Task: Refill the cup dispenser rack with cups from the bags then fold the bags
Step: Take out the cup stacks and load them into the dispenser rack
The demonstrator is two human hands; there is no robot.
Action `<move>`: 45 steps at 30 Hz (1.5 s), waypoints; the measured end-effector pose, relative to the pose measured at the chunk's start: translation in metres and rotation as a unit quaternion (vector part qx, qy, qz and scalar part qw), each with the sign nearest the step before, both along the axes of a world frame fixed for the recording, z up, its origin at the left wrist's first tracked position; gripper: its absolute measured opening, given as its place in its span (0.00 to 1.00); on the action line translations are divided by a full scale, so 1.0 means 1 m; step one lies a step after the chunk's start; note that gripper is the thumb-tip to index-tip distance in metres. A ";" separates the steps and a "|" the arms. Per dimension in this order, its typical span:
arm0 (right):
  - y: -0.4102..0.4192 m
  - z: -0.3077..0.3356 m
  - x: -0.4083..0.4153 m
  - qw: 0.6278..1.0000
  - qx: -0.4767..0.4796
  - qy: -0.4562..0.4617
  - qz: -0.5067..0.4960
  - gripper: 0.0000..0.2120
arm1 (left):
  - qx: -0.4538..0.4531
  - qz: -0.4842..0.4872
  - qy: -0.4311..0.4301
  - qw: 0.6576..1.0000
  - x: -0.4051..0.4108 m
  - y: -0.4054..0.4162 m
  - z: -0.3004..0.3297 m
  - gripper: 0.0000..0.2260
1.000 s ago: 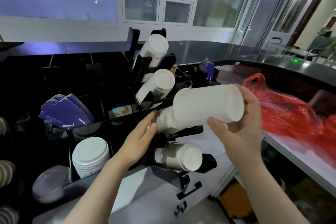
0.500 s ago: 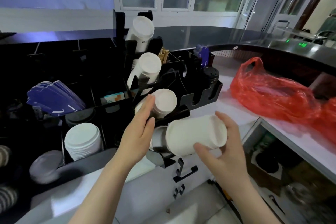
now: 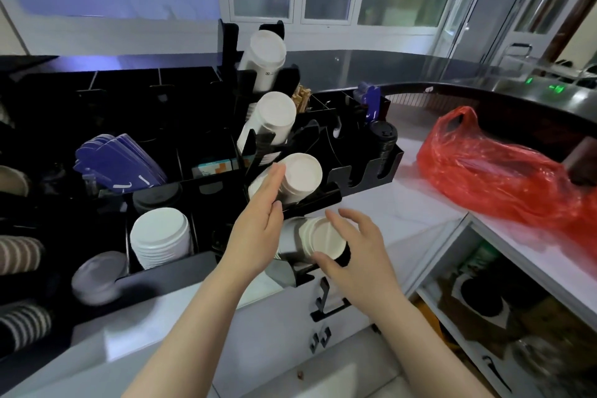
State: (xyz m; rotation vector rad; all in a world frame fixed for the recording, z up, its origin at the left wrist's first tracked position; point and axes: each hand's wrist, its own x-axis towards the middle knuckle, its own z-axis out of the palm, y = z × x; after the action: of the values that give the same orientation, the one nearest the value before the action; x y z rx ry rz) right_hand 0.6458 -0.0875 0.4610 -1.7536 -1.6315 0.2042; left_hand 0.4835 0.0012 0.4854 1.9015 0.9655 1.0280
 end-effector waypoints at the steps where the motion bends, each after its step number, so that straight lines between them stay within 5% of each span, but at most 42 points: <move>1: 0.002 0.003 0.000 1.000 -0.007 0.001 -0.002 0.31 | -0.001 0.001 -0.001 1.000 0.000 0.000 -0.001 0.25; 11: 0.031 0.042 0.002 0.993 0.094 0.056 -0.030 0.26 | -0.038 -0.010 -0.058 0.998 -0.014 0.004 -0.005 0.26; 21: 0.072 0.062 -0.012 0.998 0.045 0.034 -0.005 0.27 | -0.079 -0.054 -0.022 0.995 -0.032 0.029 -0.016 0.33; 30: 0.070 0.079 -0.006 1.000 0.012 0.008 -0.017 0.26 | -0.032 -0.066 -0.004 0.997 -0.040 0.046 0.004 0.20; 37: 0.077 0.091 -0.022 0.994 0.088 0.060 0.019 0.19 | -0.003 -0.090 0.002 0.996 -0.054 0.054 0.023 0.21; 45: 0.090 0.099 -0.049 0.982 0.098 0.121 0.109 0.16 | 0.009 -0.011 0.007 1.000 -0.081 0.036 0.038 0.21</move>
State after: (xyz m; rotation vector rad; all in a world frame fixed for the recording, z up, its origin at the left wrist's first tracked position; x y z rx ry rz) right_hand 0.5971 0.0023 0.5603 -1.3480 -1.6035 0.3337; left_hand 0.4027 0.0370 0.5236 1.9329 0.9442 1.0157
